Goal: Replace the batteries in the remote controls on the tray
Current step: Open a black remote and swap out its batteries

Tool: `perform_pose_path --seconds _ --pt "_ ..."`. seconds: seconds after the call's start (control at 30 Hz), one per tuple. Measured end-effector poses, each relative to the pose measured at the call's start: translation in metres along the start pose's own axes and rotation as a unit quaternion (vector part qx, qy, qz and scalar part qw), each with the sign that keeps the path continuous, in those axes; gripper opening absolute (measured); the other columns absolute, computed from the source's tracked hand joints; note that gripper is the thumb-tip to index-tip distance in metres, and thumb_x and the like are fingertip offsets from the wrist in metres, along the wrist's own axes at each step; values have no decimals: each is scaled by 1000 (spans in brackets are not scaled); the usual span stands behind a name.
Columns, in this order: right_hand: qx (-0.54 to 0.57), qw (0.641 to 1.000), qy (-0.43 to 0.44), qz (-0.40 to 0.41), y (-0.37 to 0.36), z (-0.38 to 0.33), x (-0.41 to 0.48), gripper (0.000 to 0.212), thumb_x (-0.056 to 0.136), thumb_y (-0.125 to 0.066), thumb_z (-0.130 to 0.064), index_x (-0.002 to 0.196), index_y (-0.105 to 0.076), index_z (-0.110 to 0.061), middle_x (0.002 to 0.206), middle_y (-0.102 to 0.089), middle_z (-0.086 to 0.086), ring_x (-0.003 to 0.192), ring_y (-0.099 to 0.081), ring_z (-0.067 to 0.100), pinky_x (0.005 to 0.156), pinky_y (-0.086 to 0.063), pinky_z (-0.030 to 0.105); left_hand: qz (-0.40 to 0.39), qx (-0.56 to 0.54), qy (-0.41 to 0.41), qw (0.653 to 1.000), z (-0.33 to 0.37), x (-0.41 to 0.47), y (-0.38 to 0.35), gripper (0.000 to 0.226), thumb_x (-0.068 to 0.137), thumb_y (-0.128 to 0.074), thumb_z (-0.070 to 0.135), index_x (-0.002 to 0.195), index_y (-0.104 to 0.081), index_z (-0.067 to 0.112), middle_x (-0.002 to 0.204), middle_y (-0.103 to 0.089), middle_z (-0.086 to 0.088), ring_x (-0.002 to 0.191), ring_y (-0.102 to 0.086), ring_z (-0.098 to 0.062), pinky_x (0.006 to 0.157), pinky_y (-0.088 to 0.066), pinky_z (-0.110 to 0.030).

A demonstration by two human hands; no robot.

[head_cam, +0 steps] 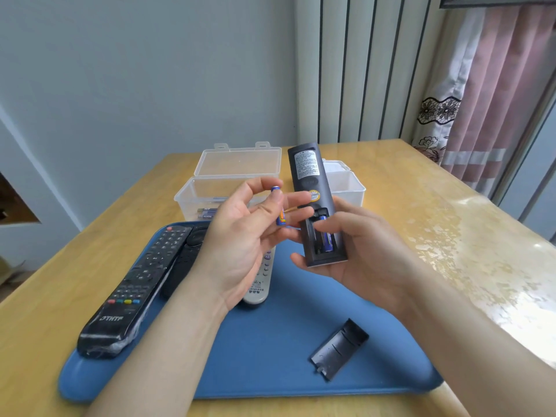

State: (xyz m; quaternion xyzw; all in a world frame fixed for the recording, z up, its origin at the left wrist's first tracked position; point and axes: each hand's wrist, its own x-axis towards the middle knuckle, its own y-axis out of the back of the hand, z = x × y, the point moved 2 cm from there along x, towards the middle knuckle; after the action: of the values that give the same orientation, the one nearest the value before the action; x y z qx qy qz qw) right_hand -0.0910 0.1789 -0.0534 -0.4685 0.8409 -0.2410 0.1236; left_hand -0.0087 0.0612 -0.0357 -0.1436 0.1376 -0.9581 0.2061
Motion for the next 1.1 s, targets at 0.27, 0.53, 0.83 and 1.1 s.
perform_pose_path --seconds 0.27,0.53,0.83,1.1 --pt "13 999 -4 32 -2 4 2 38 92 -49 -16 127 -56 -4 103 -67 10 78 -65 18 72 -56 39 62 -3 -52 997 -4 -3 -11 11 62 -73 11 68 -64 14 71 -66 -8 61 -64 -18 57 -56 -23" --pt "-4 999 27 26 -5 6 2 24 94 -43 -14 105 -63 -19 101 -68 8 84 -63 21 78 -53 42 88 223 -137 961 -11 -3 -9 20 70 -83 11 76 -76 29 84 -71 -5 72 -66 -13 71 -55 -31" --pt "-36 989 89 110 -10 1 1 29 98 -36 -17 117 -49 1 92 -57 14 83 -57 29 57 -44 31 81 413 -270 866 -13 -7 -13 21 74 -76 22 94 -77 16 89 -62 16 74 -60 -3 69 -50 -17" --pt "-48 994 89 52 -3 -6 -1 35 81 -48 5 116 -52 5 91 -57 16 82 -56 27 70 -45 38 12 560 -361 746 -17 -4 -7 27 91 -58 22 114 -72 17 110 -64 6 99 -48 -15 91 -39 -19"
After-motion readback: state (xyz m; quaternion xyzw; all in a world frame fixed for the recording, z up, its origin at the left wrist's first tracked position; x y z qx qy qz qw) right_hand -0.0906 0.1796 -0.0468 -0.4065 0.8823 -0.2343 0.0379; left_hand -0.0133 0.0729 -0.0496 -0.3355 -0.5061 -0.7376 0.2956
